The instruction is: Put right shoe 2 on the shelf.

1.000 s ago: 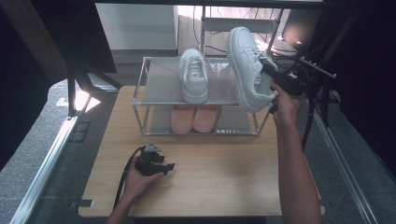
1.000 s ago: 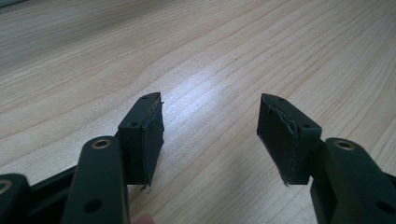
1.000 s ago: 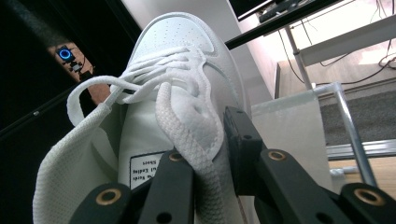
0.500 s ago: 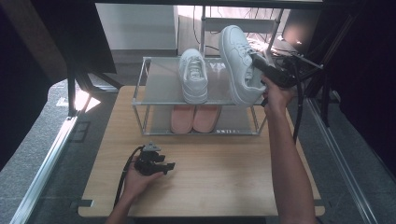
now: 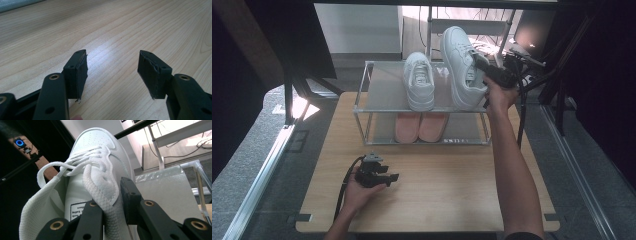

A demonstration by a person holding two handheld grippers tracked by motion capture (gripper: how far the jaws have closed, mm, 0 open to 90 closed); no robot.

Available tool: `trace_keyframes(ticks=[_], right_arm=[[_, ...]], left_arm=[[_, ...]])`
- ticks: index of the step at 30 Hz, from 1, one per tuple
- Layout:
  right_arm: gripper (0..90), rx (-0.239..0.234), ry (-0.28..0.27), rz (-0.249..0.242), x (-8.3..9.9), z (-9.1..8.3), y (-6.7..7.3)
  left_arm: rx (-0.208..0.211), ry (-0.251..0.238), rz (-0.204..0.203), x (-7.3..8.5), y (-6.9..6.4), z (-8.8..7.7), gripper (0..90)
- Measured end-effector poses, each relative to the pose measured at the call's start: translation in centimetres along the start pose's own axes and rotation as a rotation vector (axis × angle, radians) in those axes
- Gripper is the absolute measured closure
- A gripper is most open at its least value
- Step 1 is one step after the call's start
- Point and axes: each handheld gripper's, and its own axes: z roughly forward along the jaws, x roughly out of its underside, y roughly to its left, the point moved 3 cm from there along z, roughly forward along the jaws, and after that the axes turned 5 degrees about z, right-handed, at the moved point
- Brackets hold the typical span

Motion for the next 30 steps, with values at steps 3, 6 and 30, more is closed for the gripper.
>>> trace_keyframes(ticks=[3, 6, 30], right_arm=[[79.9, 0.008, 0.008, 0.008, 0.3, 0.4, -0.1], [79.5, 0.023, 0.018, 0.015, 0.5, 0.9, 0.0], [73.9, 0.136, 0.083, 0.032, 2.5, 6.6, 1.2]], left_arm=[[0.004, -0.001, -0.001, 0.0, 0.1, -0.1, 41.5], [0.003, -0.009, -0.008, 0.0, 0.2, -0.2, 41.6], [0.007, -0.029, -0.014, -0.1, 0.5, -0.8, 41.7]])
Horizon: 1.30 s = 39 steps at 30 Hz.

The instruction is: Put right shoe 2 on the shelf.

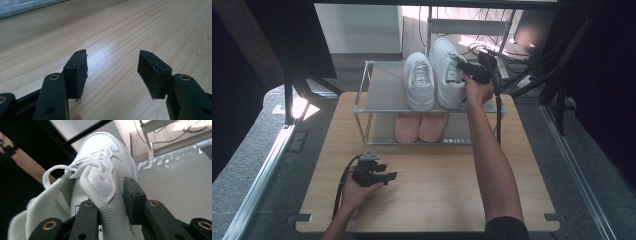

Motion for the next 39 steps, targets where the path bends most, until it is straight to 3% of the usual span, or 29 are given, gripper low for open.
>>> trace_keyframes(ticks=[6, 13, 15, 30, 39], right_arm=[[70.0, 0.015, -0.001, 0.021, 0.4, 0.8, -0.2], [56.3, -0.001, 0.024, 0.022, 0.4, 0.9, -0.4], [54.1, 0.0, 0.007, 0.01, 0.2, 0.5, -0.3], [56.4, -0.022, 0.004, -0.041, -0.5, -1.0, -0.2], [58.7, -0.052, 0.047, -0.071, -0.6, -0.7, -0.4]], left_arm=[[-0.002, 0.002, 0.002, 0.0, 0.1, 0.1, 41.7], [-0.002, 0.01, 0.003, 0.0, 0.0, 0.1, 41.7], [-0.001, 0.005, 0.002, 0.0, -0.1, 0.2, 41.7], [-0.003, 0.015, 0.011, 0.0, -0.3, 0.3, 41.7], [-0.001, 0.018, 0.013, 0.1, -0.5, 0.6, 41.7]])
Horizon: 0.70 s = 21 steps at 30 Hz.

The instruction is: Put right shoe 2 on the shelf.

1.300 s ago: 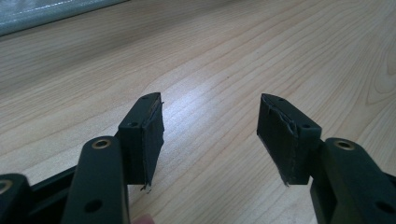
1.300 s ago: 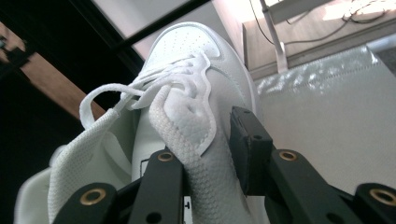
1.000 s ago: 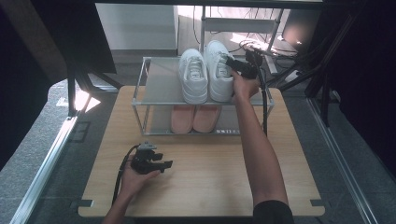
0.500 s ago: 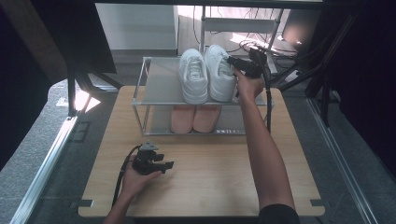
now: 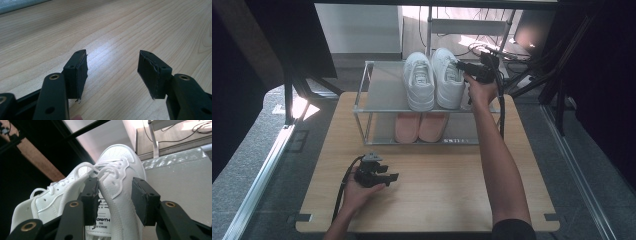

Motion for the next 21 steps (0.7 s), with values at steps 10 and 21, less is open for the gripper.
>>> trace_keyframes(ticks=[10, 21], right_arm=[[60.0, 0.041, 0.036, -0.057, -0.22, 0.83, 0.58], [74.3, 0.079, -0.013, -0.073, -0.33, -0.03, 0.24]], left_arm=[[0.001, 0.001, 0.001, 0.0, -0.01, 0.02, 41.6], [-0.001, 0.003, 0.0, 0.04, 0.07, -0.03, 41.6]])
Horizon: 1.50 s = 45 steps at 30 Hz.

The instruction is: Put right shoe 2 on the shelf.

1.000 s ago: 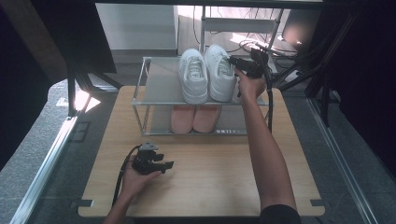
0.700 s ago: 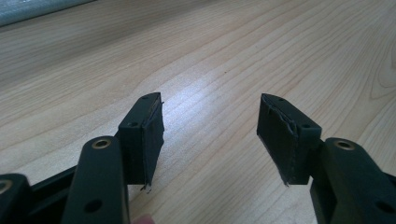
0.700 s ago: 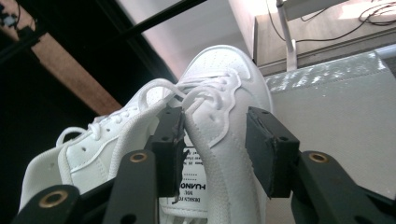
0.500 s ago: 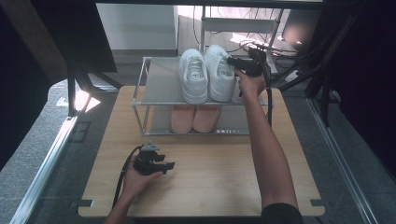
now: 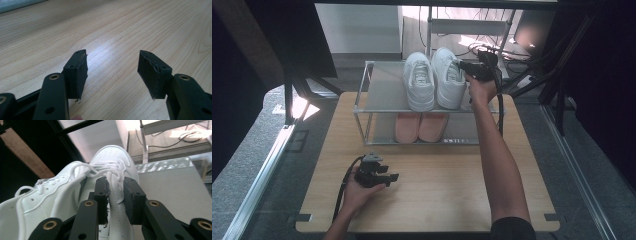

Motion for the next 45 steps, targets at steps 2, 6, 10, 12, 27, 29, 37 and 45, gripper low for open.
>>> trace_keyframes(ticks=[2, 6, 10, 12, 27, 29, 37, 45], right_arm=[[73.6, -0.012, -0.003, 0.009, 0.0, -0.1, -0.3], [71.2, -0.042, -0.001, 0.002, 0.2, 0.0, 0.1], [64.6, -0.078, 0.001, -0.006, 0.4, 0.1, 0.8], [64.4, -0.101, -0.003, 0.004, 0.4, -0.2, 0.7], [75.2, -0.146, -0.026, -0.05, 1.3, -5.1, -2.1], [76.5, -0.152, -0.02, -0.055, 1.7, -5.4, -2.4], [84.2, -0.169, 0.009, -0.073, 3.3, -5.8, -3.2], [89.7, -0.183, 0.039, -0.102, 4.6, -5.6, -3.1]], left_arm=[[0.0, -0.001, -0.002, 0.0, 0.0, 0.0, 41.6], [0.002, 0.007, 0.002, 0.0, -0.1, 0.2, 41.6], [0.002, -0.001, 0.002, 0.0, -0.1, 0.1, 41.5], [0.002, 0.002, 0.0, 0.0, 0.0, 0.0, 41.6], [-0.005, -0.002, 0.001, 0.0, -0.1, 0.1, 41.5], [-0.006, -0.003, 0.0, -0.1, -0.1, 0.0, 41.5], [-0.006, 0.001, 0.008, -0.1, -0.2, 0.0, 41.5], [-0.008, 0.006, 0.01, -0.1, -0.2, -0.1, 41.5]])
